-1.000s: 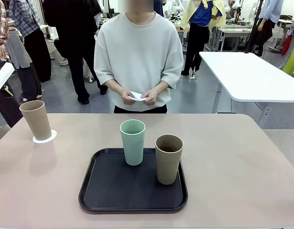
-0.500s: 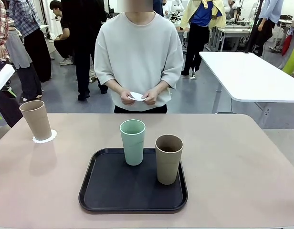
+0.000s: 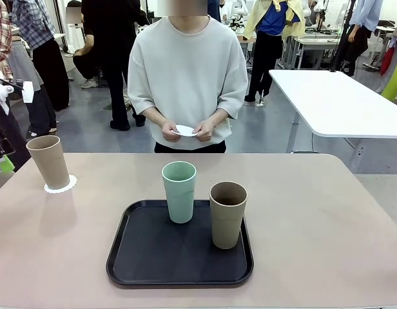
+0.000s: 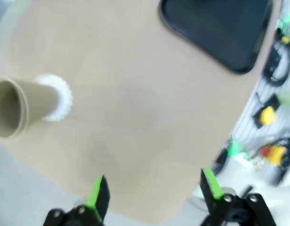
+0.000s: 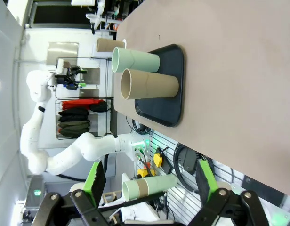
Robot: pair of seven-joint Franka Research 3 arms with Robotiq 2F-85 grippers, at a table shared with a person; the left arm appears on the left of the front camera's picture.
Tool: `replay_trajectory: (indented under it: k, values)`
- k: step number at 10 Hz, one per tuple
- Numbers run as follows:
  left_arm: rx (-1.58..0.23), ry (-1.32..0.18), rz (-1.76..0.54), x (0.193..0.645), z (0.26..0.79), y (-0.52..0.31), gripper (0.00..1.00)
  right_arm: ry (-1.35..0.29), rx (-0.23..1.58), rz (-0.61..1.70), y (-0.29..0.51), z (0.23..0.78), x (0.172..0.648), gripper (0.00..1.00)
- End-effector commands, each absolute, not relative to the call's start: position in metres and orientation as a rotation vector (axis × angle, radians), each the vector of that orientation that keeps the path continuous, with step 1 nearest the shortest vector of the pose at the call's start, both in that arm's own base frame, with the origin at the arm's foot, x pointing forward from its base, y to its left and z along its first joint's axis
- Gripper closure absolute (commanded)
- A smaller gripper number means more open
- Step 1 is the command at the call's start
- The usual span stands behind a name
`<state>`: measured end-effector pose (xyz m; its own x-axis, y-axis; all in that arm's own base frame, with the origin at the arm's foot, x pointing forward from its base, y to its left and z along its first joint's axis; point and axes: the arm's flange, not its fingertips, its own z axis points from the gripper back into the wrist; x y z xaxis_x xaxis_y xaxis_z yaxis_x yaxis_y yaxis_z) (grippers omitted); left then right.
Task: Place coasters on the table and set cups on them.
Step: Take one Reusable plastic cup from the Flat Tray and place it on a coaster set by the human.
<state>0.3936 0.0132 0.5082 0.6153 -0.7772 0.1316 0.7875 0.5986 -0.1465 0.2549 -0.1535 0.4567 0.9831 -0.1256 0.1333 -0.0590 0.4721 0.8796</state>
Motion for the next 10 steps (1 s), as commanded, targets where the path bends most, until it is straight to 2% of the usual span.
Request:
replay_trajectory:
  k: [1,2,4,5,6,7,8,10]
  values:
    - [-0.481,-0.173,-0.494,0.391,0.499,0.006,0.0,-0.196,1.095,-0.035,-0.154,0.457,0.254,0.0]
    - [-0.197,-0.056,-0.908,0.394,0.508,0.013,0.0,-0.196,1.095,-0.035,-0.154,0.457,0.254,0.0]
    - [-0.197,-0.056,-0.908,0.394,0.508,0.013,0.0,-0.196,1.095,-0.035,-0.154,0.457,0.254,0.0]
    - [-0.273,-0.032,-0.807,0.392,0.502,0.011,0.0,-0.196,1.095,-0.035,-0.154,0.457,0.254,0.0]
    - [-0.653,-0.061,-0.743,0.385,0.51,0.017,0.0,-0.196,1.095,-0.035,-0.154,0.457,0.254,0.0]
    - [-0.943,-0.05,-0.665,0.369,0.518,0.034,0.0,-0.196,1.095,-0.035,-0.154,0.457,0.254,0.0]
    - [-1.134,-0.079,-0.601,0.351,0.525,0.065,0.0,-0.196,1.095,-0.035,-0.154,0.457,0.254,0.0]
    - [-1.323,-0.162,-0.504,0.342,0.536,0.113,0.0,-0.196,1.095,-0.035,-0.154,0.457,0.254,0.0]
